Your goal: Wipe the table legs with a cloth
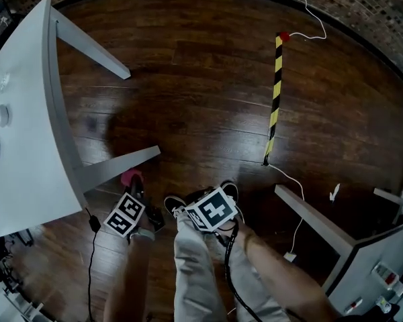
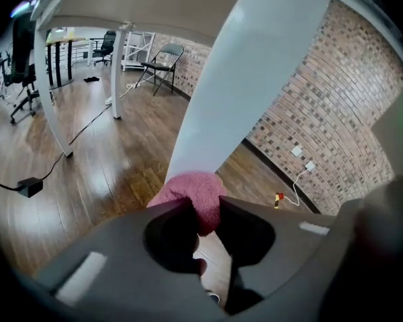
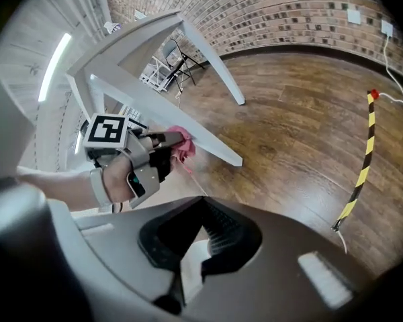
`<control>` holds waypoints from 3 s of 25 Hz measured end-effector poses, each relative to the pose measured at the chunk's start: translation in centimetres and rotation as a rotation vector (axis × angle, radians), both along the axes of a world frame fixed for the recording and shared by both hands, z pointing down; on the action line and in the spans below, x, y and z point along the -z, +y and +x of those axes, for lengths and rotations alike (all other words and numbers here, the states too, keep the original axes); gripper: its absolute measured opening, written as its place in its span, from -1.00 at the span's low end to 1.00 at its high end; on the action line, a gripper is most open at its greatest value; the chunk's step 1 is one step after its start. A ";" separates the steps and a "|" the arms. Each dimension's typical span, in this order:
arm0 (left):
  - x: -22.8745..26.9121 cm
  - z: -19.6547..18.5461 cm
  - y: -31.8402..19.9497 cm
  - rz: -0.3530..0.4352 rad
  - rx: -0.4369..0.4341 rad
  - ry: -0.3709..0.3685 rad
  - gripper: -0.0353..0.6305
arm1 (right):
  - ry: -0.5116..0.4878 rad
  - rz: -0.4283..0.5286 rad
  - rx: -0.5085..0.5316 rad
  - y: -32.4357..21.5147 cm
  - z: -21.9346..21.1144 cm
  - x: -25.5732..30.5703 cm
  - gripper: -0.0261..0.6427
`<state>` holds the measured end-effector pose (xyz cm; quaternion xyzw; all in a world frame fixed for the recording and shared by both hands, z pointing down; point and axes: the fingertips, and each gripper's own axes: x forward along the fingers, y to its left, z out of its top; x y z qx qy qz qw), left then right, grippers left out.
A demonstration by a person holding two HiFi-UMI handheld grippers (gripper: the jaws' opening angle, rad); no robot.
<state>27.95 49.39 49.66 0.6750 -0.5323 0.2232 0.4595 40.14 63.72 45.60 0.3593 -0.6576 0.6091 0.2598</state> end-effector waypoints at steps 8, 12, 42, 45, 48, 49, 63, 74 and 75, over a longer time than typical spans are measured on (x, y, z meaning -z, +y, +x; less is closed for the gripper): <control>10.1 -0.8 -0.3 0.138 -0.031 -0.060 -0.75 | -0.026 0.027 -0.013 0.5 -0.1 5.4 -0.94; 15.2 -0.8 -0.4 0.220 -0.043 -0.089 -0.75 | -0.030 0.065 -0.002 0.0 -0.5 7.4 -0.94; 24.6 -26.7 -5.4 0.421 -0.314 0.005 -0.75 | -0.132 0.407 -0.147 -16.9 -35.3 20.8 -0.57; 24.8 -31.0 -6.0 0.469 -0.458 -0.073 -0.75 | -0.193 0.421 -0.189 -18.7 -39.2 22.1 -0.37; 25.0 -34.5 -6.3 0.545 -0.616 -0.190 -0.75 | -0.260 0.384 -0.194 -19.7 -43.6 22.5 -0.30; 25.0 -35.4 -6.3 0.567 -0.654 -0.227 -0.75 | -0.268 0.376 -0.189 -20.0 -45.1 22.4 -0.30; 25.5 -47.3 -9.0 0.788 -1.014 -0.505 -0.75 | -0.533 0.312 -0.221 -24.2 -59.3 23.2 -0.37; 24.4 -59.6 -12.8 0.663 -0.857 -0.513 -0.73 | -0.383 0.420 -0.269 -27.9 -70.3 22.6 -0.72; 24.5 -60.9 -12.9 0.656 -0.829 -0.505 -0.73 | -0.372 0.422 -0.260 -28.1 -71.5 22.8 -0.72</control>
